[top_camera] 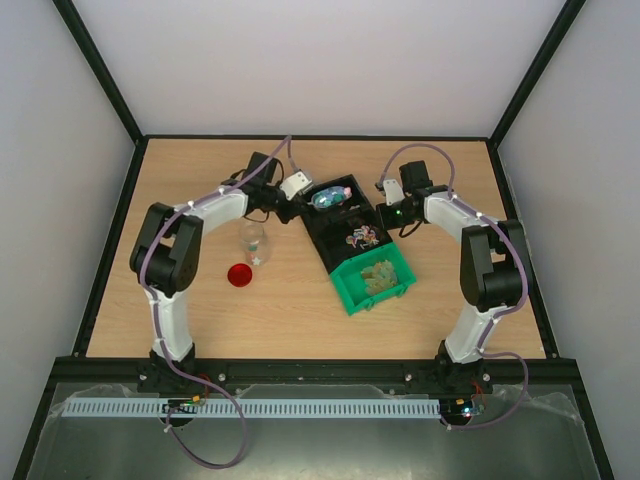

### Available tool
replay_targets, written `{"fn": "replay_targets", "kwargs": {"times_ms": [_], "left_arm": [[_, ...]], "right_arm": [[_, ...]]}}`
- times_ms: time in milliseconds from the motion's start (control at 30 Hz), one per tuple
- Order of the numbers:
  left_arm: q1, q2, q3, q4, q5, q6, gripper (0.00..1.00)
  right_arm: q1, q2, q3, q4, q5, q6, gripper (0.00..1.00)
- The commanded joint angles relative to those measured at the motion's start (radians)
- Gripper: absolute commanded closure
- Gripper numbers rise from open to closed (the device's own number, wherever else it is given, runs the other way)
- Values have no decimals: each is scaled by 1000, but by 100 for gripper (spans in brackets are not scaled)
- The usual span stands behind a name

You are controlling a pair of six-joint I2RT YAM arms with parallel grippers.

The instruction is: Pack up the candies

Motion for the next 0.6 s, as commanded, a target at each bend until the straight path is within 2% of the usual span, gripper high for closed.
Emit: {"fn": "replay_targets", "kwargs": {"times_ms": [0,300,567], "left_arm": [[21,-72,-20,46,75,9,98],[65,-155,21,43,165,-29,98],[99,-239,-79,140,215,-59,98]], "right_arm": [[-11,7,18,-28,5,3,99],[-11,5,15,-23,1,4,99],[-10,4,15,-23,-6,0,99]]}}
